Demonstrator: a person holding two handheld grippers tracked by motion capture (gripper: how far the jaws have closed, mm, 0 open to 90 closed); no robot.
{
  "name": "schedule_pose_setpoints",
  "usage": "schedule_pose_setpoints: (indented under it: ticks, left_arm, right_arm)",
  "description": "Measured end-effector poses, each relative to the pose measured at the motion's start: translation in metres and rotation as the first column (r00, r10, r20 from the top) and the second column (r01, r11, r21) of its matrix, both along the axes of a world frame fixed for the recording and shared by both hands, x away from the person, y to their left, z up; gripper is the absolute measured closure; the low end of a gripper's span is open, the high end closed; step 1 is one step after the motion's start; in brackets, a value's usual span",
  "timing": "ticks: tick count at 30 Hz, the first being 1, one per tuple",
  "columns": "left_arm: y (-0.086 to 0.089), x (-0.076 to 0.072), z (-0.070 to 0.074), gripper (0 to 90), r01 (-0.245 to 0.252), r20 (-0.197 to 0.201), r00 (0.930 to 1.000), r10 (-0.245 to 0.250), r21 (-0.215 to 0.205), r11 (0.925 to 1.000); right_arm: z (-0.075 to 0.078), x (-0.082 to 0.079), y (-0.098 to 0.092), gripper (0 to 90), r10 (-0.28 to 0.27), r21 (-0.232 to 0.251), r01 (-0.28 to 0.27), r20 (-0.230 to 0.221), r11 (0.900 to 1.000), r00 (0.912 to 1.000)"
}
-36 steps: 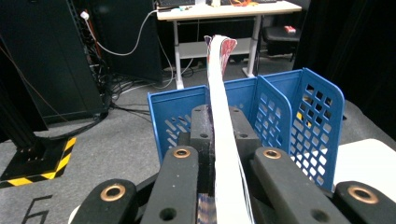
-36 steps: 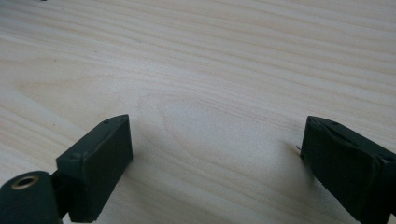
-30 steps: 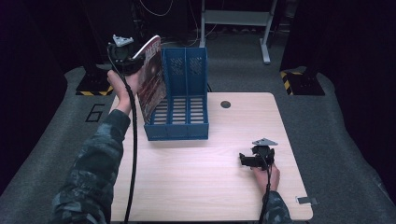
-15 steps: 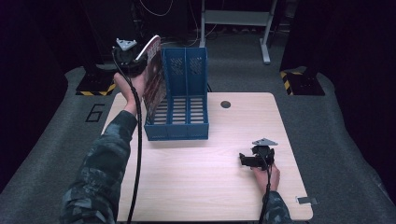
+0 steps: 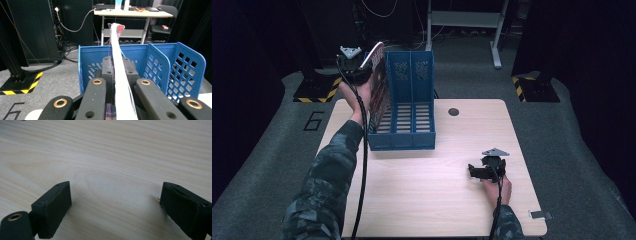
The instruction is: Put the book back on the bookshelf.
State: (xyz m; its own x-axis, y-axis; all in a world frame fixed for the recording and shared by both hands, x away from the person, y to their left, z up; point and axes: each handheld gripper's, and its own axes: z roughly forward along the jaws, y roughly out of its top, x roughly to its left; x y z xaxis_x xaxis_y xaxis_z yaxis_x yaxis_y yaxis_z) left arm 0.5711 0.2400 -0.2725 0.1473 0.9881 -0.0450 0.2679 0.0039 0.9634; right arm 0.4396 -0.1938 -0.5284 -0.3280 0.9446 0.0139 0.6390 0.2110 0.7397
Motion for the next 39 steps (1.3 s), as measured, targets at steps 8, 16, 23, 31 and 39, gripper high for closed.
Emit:
schedule_pose_setpoints:
  ticks: [8, 16, 23, 31, 39]
  left_arm:
    - [0.000, 0.003, -0.015, 83.6, 0.003, 0.015, 0.9999, -0.003, -0.010, 0.9999]
    - [0.002, 0.005, -0.028, 83.5, 0.007, -0.008, 0.9999, -0.007, -0.018, 0.9998]
    - [0.003, 0.006, -0.040, 83.4, 0.024, -0.048, 0.9985, -0.024, -0.011, 0.9997]
    - [0.011, 0.004, -0.046, 83.4, 0.044, -0.079, 0.9959, -0.044, -0.006, 0.9990]
    - [0.023, 0.001, -0.045, 77.2, 0.115, -0.140, 0.9839, -0.111, 0.022, 0.9931]
  right_arm:
    - [0.000, 0.000, 0.000, 9.6, 0.001, 0.000, -0.001, 0.000, 1.000, 1.0000]
    - [0.000, 0.000, 0.000, 9.6, -0.001, -0.002, 0.001, 0.002, 1.000, 1.0000]
    - [0.000, 0.000, 0.000, 9.7, 0.001, -0.004, -0.001, 0.003, 1.000, 1.0000]
    - [0.000, 0.000, 0.000, 9.9, 0.004, -0.004, -0.004, 0.004, 1.000, 1.0000]
    - [0.000, 0.000, 0.000, 10.0, 0.006, -0.007, -0.006, 0.002, 1.000, 1.0000]
